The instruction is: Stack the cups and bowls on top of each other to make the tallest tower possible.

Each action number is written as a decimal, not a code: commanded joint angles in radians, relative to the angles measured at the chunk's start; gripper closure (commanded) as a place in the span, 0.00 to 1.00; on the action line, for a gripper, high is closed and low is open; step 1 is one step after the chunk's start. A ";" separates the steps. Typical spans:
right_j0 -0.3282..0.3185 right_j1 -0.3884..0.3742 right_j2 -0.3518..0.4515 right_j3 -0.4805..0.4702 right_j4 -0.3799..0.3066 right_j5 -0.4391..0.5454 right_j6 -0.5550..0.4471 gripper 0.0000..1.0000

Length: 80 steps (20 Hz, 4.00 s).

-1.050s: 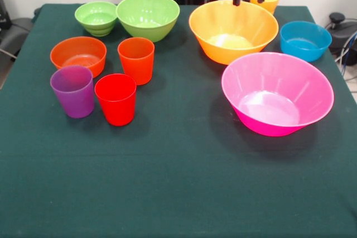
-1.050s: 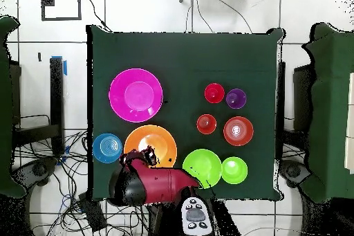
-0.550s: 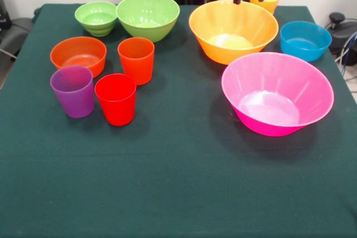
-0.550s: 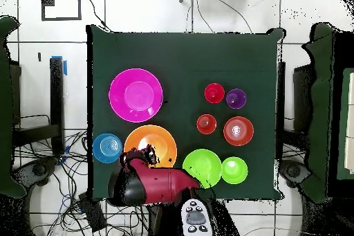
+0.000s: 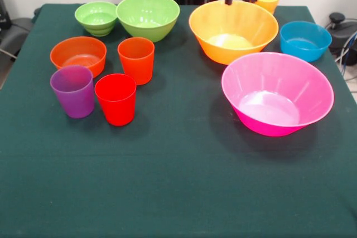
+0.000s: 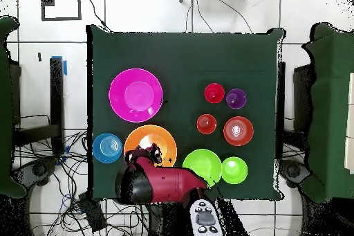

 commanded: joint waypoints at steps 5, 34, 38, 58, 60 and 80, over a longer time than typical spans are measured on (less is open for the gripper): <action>-0.136 0.023 0.106 0.025 -0.071 0.069 0.073 0.00; -0.354 0.070 0.009 0.072 -0.165 -0.100 0.172 0.00; -0.335 0.084 -0.035 0.093 -0.120 -0.134 0.225 0.00; -0.288 0.159 -0.037 0.124 -0.167 -0.247 0.375 0.00; -0.266 0.167 -0.042 0.133 -0.170 -0.271 0.394 0.00; -0.264 0.240 -0.054 0.075 -0.201 -0.330 0.395 0.00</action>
